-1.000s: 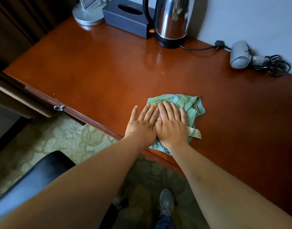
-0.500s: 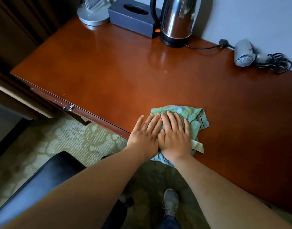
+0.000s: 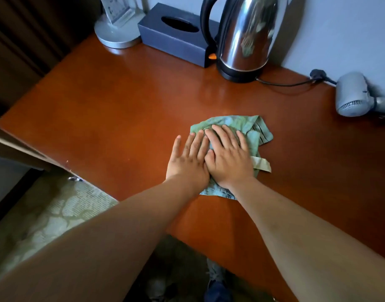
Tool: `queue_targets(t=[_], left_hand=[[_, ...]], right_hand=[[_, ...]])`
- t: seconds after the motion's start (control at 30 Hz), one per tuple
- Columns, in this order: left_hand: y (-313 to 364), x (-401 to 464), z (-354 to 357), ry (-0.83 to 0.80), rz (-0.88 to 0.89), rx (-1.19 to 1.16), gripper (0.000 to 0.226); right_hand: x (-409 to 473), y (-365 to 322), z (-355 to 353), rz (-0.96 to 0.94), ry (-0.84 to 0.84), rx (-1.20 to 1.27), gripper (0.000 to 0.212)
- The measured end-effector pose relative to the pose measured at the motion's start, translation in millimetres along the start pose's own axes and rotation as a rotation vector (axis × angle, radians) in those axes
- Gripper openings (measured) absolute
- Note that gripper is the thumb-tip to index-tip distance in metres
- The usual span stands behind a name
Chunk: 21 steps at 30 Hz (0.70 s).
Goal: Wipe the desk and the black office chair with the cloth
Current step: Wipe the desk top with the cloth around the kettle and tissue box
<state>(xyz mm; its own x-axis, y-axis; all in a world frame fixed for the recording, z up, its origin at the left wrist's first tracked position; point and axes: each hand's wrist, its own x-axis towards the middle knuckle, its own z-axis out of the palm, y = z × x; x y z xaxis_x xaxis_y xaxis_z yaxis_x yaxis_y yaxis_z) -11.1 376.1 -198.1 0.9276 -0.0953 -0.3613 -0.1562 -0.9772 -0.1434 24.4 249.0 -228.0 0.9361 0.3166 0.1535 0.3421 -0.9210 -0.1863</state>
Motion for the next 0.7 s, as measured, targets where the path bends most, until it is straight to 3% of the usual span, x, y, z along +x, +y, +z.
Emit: queue_targets(t=[0.33, 0.7], left_hand=[[-34.2, 115.7, -42.9, -0.024, -0.116, -0.043, 0.065], [-35.6, 100.7, -41.6, 0.023, -0.091, 0.006, 0.064]], right_hand=[[137.3, 28.5, 14.1, -0.096, 0.013, 0.027, 0.054], [122.7, 20.8, 17.7, -0.079, 0.046, 0.021, 0.055]])
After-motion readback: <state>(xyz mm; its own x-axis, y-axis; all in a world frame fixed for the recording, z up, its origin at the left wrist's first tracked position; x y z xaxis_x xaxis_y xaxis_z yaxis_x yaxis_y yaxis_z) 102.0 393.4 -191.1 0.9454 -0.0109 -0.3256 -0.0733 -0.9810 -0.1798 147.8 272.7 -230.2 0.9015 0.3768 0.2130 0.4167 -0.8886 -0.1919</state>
